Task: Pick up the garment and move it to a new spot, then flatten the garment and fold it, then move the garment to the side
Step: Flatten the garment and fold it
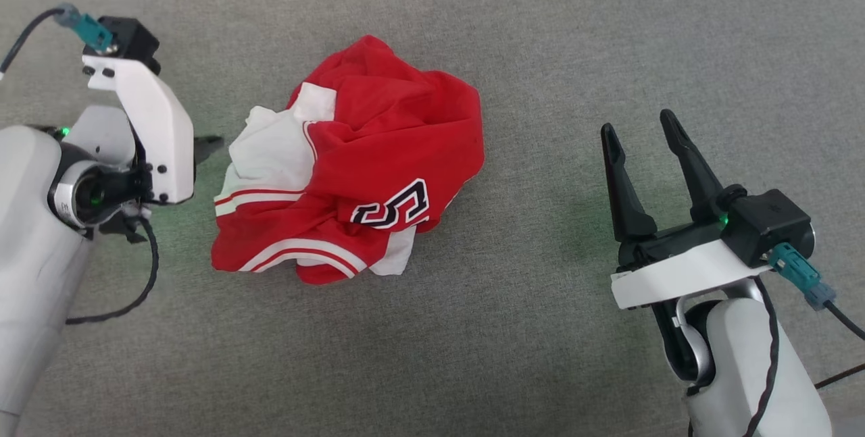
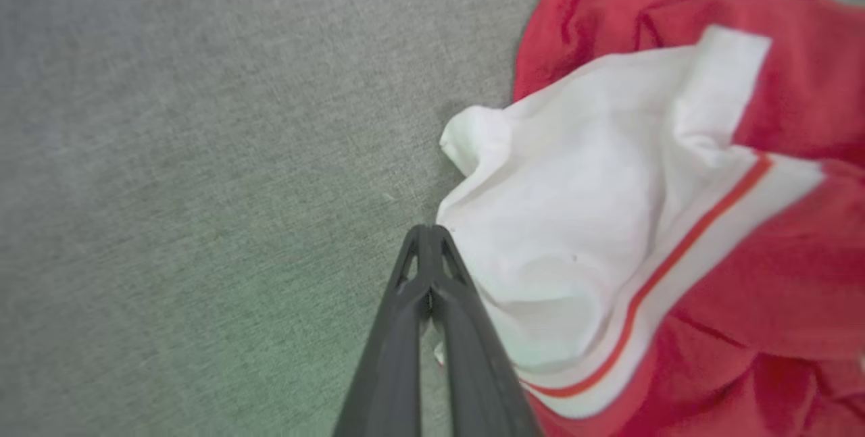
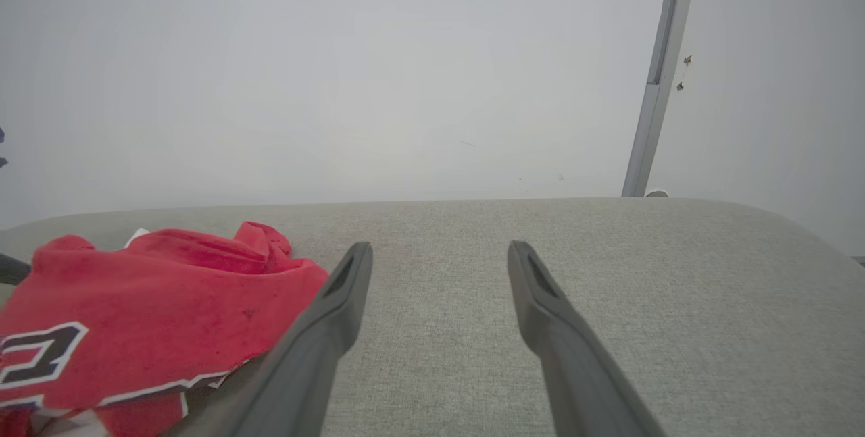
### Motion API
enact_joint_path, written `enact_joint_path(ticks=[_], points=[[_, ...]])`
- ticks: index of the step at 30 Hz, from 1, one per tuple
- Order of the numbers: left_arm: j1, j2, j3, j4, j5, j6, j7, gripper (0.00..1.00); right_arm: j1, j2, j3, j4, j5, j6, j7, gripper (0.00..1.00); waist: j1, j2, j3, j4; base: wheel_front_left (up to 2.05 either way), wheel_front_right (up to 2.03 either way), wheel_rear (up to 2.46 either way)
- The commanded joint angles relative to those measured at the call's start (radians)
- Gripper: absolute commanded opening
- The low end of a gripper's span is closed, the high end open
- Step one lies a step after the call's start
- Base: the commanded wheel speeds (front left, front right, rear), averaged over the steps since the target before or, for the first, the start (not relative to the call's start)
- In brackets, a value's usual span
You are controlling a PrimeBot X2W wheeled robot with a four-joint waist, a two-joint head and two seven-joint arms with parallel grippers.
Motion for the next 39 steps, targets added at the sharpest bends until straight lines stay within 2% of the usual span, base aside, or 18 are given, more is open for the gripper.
enact_joint_path(ticks=[1,2,3,15,20,23,25,26,27,34,39], points=[[-0.019,0.002,0.006,-0.017,0.003,0.009,0.005,0.24,0.005,0.001,0.0,0.0,-0.005,0.0,0.0,1.0,0.0,0.0,-0.009,0.003,0.0,0.0,0.0],[-0.022,0.003,0.006,-0.028,0.0,0.015,0.012,0.7,0.007,0.001,0.001,0.0,-0.005,0.0,0.001,1.0,0.0,0.0,-0.013,0.003,0.0,0.0,0.0],[-0.023,0.002,0.007,-0.041,-0.007,0.022,0.022,1.0,0.01,0.001,0.002,0.001,-0.005,0.0,0.002,1.0,0.0,0.0,-0.018,0.003,0.0,0.0,0.0],[0.009,0.011,-0.026,-0.174,-0.027,0.114,0.16,1.0,0.015,0.001,0.013,-0.014,0.007,0.0,0.001,1.0,0.0,0.0,-0.002,-0.028,0.0,0.0,0.0],[0.025,0.027,-0.055,-0.16,0.016,0.113,0.151,1.0,0.008,0.001,0.014,-0.017,0.01,0.0,-0.004,1.0,0.0,0.0,0.017,-0.039,0.0,0.0,0.0],[0.041,0.017,-0.058,-0.134,0.002,0.102,0.151,1.0,0.004,0.001,0.014,-0.019,0.01,0.0,-0.006,1.0,0.0,0.0,0.03,-0.045,0.0,0.0,0.0],[0.044,0.015,-0.064,-0.115,0.001,0.09,0.147,0.98,0.001,0.001,0.011,-0.018,0.01,0.0,-0.007,1.0,0.0,0.0,0.035,-0.046,0.0,0.0,0.0],[0.042,0.013,-0.066,-0.109,-0.003,0.078,0.146,0.27,0.0,0.001,0.01,-0.017,0.009,0.0,-0.008,1.0,0.0,0.0,0.038,-0.045,0.0,0.0,0.0],[0.039,0.011,-0.065,-0.102,-0.007,0.071,0.141,0.0,-0.001,0.001,0.009,-0.017,0.007,0.0,-0.008,1.0,0.0,0.0,0.04,-0.045,0.0,0.0,0.0],[0.003,0.013,-0.049,-0.077,-0.013,0.048,0.122,0.0,-0.007,0.001,0.001,-0.009,0.001,0.0,-0.013,1.0,0.0,0.0,0.036,-0.031,0.0,0.0,0.0],[-0.012,0.02,-0.017,-0.107,-0.027,0.058,0.088,0.0,0.002,0.001,-0.01,-0.008,-0.008,0.0,-0.011,1.0,0.0,0.0,0.019,-0.008,0.0,0.0,0.0]])
